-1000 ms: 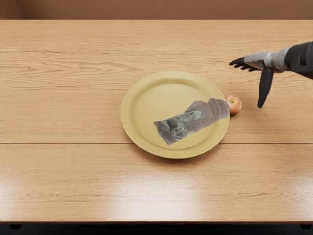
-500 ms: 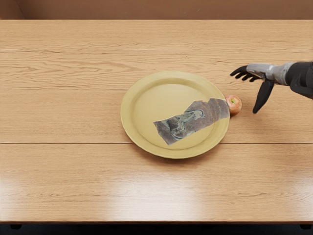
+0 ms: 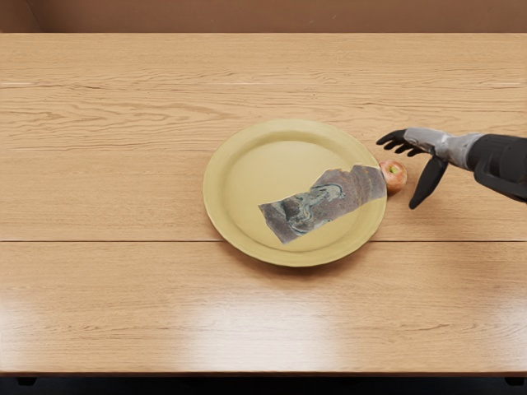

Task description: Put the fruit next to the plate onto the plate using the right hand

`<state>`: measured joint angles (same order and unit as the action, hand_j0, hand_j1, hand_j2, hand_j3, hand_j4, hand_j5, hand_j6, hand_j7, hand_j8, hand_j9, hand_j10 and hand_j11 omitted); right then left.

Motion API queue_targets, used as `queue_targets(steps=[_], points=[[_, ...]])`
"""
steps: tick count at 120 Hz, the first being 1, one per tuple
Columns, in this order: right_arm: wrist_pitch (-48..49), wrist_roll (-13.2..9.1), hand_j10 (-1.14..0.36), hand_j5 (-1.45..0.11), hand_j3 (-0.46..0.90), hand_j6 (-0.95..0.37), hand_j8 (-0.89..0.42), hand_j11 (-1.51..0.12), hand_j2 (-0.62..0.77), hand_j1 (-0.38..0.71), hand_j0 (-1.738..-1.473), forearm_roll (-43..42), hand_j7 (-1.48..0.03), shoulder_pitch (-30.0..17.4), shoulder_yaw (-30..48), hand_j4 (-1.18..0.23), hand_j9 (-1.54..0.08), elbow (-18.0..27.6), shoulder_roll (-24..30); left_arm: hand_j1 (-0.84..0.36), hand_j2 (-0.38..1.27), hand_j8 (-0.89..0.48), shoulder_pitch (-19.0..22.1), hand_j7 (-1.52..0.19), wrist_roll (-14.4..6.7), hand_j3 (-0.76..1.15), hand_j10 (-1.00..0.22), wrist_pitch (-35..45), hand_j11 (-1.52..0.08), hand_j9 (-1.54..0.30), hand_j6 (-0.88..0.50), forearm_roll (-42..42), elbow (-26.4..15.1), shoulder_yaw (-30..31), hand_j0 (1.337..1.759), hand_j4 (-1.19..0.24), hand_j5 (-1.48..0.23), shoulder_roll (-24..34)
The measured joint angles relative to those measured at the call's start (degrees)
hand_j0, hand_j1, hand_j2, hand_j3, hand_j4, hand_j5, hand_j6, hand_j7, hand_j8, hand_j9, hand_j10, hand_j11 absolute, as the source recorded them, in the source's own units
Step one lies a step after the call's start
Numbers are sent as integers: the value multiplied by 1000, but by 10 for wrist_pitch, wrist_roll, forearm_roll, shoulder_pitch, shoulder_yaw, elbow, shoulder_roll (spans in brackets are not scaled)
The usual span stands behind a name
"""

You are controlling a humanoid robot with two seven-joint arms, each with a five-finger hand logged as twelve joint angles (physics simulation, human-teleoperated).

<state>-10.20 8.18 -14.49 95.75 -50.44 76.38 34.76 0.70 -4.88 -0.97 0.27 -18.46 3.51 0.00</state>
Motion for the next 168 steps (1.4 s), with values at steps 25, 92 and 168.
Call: queue_targets(steps=[25,92,168], points=[[-38,0,-182,-236,0,-183,-182,-236,-35,-132,-1658,0,-236,-29,17,-182,-236,-25,-2,349,0,0,0,0,0,0,0,0,0,0,0,0,0,0,1658,0,0,0],[-50,-1,-179,-232,0,-180,-180,-232,-34,-136,-1658,-33,-232,-141,125,-179,-232,-95,-16,349,0,0,0,0,0,0,0,0,0,0,0,0,0,0,1658,0,0,0],[-49,1,-285,-369,0,-286,-285,-369,-55,-9,-1658,-35,-369,-165,145,-285,-369,-106,-28,349,0,0,0,0,0,0,0,0,0,0,0,0,0,0,1658,0,0,0]])
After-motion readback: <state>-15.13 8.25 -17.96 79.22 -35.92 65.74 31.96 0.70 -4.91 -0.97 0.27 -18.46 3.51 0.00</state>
